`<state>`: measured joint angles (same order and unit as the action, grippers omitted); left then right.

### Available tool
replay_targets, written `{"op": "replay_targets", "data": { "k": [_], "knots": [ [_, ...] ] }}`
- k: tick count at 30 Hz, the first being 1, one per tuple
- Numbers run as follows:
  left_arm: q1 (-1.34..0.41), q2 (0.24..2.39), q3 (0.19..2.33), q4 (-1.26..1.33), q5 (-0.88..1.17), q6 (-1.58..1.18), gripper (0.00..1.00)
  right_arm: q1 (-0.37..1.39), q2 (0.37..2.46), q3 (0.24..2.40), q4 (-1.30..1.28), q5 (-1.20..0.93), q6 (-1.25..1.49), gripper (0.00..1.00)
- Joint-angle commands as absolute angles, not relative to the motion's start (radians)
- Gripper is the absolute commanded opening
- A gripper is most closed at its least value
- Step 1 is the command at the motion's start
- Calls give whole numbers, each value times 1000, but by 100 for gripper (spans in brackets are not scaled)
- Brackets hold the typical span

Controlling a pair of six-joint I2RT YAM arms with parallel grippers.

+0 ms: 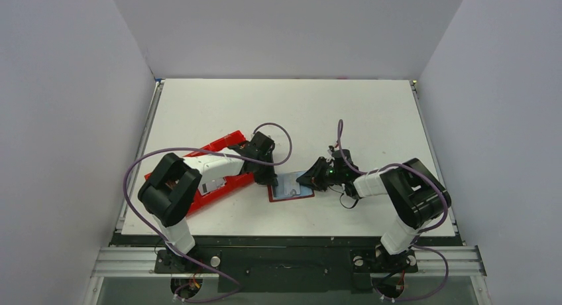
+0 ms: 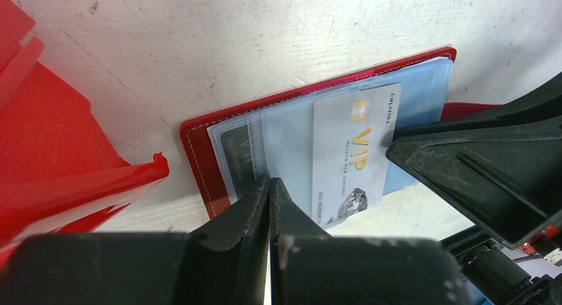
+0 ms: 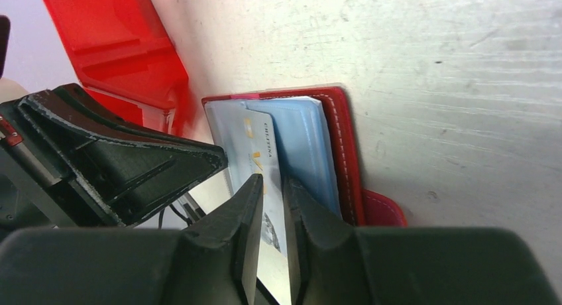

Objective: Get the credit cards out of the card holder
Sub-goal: Remove the credit card from the card holder.

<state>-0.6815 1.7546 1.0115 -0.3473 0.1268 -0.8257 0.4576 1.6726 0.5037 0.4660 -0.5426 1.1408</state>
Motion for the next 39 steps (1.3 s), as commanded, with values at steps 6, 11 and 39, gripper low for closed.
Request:
{"op": "replay_targets", "data": {
  "k": [6, 11, 39],
  "knots": [
    [-684, 1827, 995, -436, 55, -784, 0, 464, 1693, 515, 524, -570, 1139, 20],
    [-686, 1829, 998, -437, 58, -782, 0, 475, 1719, 521, 527, -570, 1139, 20],
    [-718, 1872, 1022, -447, 57, -781, 0, 496, 1759, 515, 672, -614, 1235, 9]
  ]
}}
